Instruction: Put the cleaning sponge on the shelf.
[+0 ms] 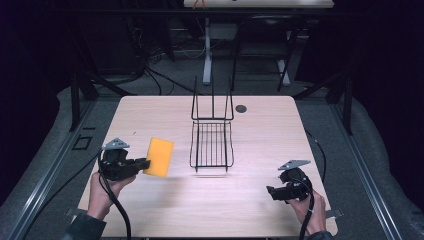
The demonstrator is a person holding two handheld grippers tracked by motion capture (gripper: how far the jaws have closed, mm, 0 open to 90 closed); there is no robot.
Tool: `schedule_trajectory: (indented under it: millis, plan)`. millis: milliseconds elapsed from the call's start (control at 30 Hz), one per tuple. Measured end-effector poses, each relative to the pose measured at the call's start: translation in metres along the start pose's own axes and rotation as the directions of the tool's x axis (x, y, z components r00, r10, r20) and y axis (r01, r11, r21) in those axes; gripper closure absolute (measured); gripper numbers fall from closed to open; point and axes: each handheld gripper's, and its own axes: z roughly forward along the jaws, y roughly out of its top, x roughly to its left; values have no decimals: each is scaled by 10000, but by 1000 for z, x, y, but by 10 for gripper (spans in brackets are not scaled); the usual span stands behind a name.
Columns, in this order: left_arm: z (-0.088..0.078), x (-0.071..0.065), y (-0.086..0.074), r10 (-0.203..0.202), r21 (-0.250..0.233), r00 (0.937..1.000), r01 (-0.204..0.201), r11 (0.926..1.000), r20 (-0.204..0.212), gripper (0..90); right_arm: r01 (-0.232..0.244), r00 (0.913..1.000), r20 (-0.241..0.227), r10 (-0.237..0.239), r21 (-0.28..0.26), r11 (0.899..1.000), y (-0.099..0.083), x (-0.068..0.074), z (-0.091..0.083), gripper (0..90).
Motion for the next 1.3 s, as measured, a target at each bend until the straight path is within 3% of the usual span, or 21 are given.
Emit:
schedule_trajectory:
  millis: [900,1300]
  plan:
    - [18,-19,35,636,-469,9969,-614,9970,464,804,64,10000,-77,-64,-22,10000,0,1,-2,195]
    - [35,-22,48,436,-425,9958,-403,9983,800,804,20,9999,-105,-20,-20,10000,0,1,-3,194]
